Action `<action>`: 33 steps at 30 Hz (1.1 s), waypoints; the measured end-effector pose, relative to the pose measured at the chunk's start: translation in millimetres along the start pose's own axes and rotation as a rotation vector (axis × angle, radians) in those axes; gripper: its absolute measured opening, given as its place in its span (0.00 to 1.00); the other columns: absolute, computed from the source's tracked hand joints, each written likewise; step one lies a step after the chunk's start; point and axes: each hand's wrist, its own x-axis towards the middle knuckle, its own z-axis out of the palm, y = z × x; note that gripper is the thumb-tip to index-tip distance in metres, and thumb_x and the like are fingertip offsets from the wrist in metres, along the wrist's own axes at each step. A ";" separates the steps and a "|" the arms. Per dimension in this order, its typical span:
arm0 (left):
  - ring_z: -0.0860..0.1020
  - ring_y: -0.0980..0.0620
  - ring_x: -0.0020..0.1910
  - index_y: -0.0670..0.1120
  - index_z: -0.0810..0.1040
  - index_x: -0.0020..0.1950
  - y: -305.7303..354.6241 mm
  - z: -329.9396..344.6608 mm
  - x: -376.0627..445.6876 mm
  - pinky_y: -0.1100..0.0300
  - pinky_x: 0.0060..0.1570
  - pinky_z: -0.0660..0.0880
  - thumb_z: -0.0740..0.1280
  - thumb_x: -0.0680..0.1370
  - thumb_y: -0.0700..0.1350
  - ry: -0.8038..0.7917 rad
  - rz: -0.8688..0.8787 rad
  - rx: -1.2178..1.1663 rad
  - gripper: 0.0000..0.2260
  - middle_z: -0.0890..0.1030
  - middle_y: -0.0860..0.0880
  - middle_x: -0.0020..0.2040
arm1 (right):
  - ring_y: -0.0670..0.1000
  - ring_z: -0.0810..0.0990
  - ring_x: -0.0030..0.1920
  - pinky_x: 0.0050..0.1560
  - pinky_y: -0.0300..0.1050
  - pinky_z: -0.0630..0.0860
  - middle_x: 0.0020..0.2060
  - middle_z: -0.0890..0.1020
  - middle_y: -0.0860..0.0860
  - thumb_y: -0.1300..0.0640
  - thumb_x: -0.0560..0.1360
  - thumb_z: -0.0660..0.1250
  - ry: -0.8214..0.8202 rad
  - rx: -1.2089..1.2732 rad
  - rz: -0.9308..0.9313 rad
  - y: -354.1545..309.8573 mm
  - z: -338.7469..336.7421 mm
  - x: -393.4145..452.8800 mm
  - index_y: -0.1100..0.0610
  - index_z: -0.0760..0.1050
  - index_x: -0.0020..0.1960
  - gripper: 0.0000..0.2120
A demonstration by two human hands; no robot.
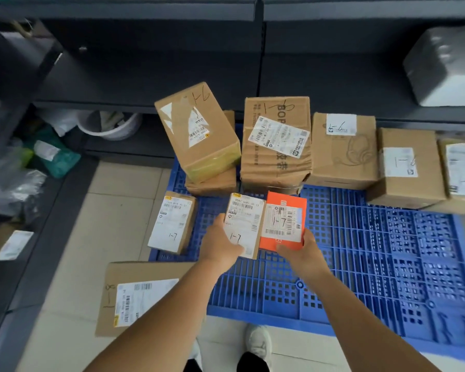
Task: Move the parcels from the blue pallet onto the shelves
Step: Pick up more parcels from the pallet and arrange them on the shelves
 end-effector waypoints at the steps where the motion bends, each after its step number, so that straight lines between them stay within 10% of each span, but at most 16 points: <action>1: 0.76 0.51 0.57 0.47 0.68 0.65 0.9 -0.7 -6.4 0.69 0.40 0.69 0.73 0.70 0.36 0.009 0.007 -0.036 0.26 0.77 0.50 0.61 | 0.47 0.80 0.44 0.40 0.44 0.77 0.50 0.79 0.44 0.57 0.75 0.70 0.002 0.019 -0.025 1.4 -4.7 -6.3 0.50 0.65 0.66 0.23; 6: 0.75 0.64 0.46 0.54 0.68 0.65 2.7 -10.1 -52.2 0.73 0.35 0.70 0.71 0.71 0.36 0.056 0.079 -0.265 0.27 0.77 0.56 0.54 | 0.48 0.81 0.42 0.35 0.41 0.77 0.50 0.79 0.39 0.59 0.77 0.66 0.003 0.088 -0.165 -6.3 -23.8 -49.5 0.43 0.63 0.67 0.23; 10: 0.76 0.62 0.54 0.63 0.66 0.64 2.3 -22.7 -80.3 0.67 0.45 0.75 0.72 0.70 0.39 0.150 0.121 -0.448 0.31 0.76 0.58 0.57 | 0.60 0.79 0.54 0.50 0.54 0.78 0.49 0.79 0.34 0.60 0.79 0.63 0.008 0.129 -0.267 -31.5 -28.6 -83.3 0.37 0.63 0.66 0.23; 16: 0.74 0.62 0.58 0.70 0.63 0.66 -4.5 -73.2 -133.1 0.68 0.45 0.76 0.71 0.74 0.36 0.222 0.238 -0.628 0.34 0.68 0.56 0.65 | 0.31 0.74 0.50 0.56 0.41 0.67 0.50 0.73 0.28 0.59 0.81 0.60 -0.045 0.207 -0.461 -69.5 -18.5 -135.0 0.32 0.62 0.61 0.21; 23: 0.77 0.59 0.59 0.75 0.66 0.63 -53.6 -142.2 -208.2 0.52 0.56 0.78 0.73 0.72 0.39 0.353 0.343 -0.747 0.35 0.74 0.57 0.64 | 0.38 0.73 0.59 0.61 0.44 0.68 0.59 0.75 0.34 0.54 0.80 0.62 -0.147 0.183 -0.653 -112.3 23.8 -205.7 0.28 0.63 0.63 0.23; 33: 0.80 0.63 0.52 0.52 0.69 0.68 -178.0 -232.4 -345.6 0.71 0.44 0.75 0.71 0.73 0.32 0.734 0.452 -0.842 0.28 0.81 0.60 0.55 | 0.43 0.75 0.61 0.62 0.49 0.73 0.64 0.74 0.42 0.51 0.78 0.64 -0.371 0.069 -0.897 -148.3 156.7 -339.1 0.33 0.62 0.71 0.25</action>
